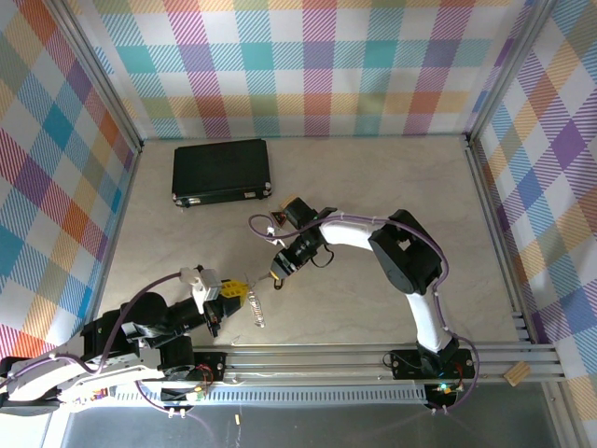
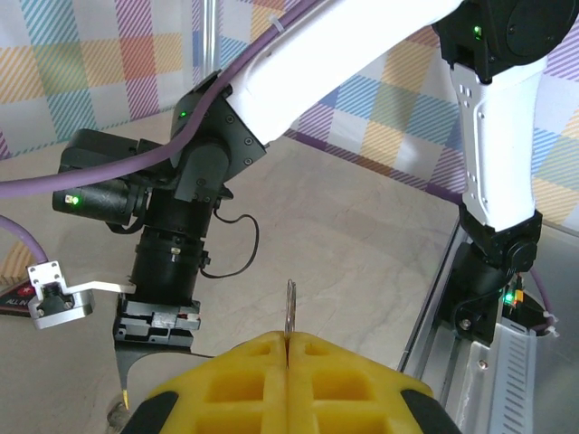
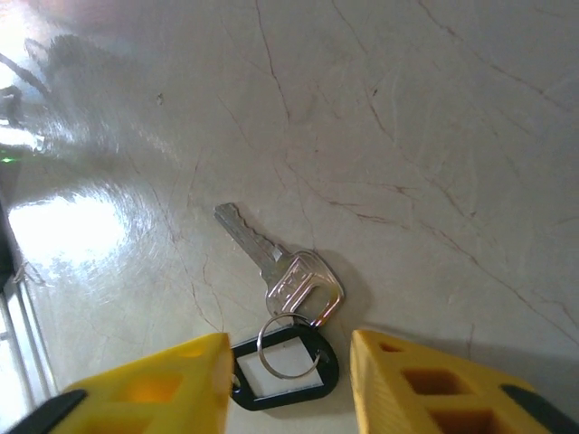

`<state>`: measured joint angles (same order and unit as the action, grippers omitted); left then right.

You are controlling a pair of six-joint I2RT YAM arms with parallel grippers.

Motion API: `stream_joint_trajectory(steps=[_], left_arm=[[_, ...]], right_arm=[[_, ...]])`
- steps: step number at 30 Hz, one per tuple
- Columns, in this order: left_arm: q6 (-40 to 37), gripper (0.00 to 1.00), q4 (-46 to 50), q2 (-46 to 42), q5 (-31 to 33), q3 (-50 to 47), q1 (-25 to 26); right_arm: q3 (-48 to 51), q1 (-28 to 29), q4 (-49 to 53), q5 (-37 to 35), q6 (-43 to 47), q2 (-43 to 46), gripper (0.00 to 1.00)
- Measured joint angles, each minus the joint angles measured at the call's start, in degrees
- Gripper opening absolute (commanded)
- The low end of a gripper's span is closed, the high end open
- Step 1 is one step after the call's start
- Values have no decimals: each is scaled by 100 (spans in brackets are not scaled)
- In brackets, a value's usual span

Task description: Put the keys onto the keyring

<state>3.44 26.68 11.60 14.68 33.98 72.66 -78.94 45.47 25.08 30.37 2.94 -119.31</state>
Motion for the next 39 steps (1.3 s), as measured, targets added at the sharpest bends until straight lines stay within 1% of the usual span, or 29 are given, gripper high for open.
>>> stream_joint_trajectory(steps=[2,5,11,19,21,29,39], left_arm=[[0,0,0,-76,0,-2,0],[4,0,2,-208,0,-20,0],[22,0,0,-448,-2,-55,0],[22,0,0,-527,-13,-59,0],[22,0,0,-542,-22,-59,0],[22,0,0,-621,-26,-90,0],[22,0,-2,-658,-26,-92,0]], right_arm=[[302,24,-205,-98,66,251,58],[581,35,-317,-256,254,610,62],[625,116,-468,-599,861,925,61],[605,262,-278,-918,1731,922,65],[542,299,-214,-992,1873,890,64],[323,374,-146,-1200,2247,564,54],[63,507,-11,-1346,2520,291,49]])
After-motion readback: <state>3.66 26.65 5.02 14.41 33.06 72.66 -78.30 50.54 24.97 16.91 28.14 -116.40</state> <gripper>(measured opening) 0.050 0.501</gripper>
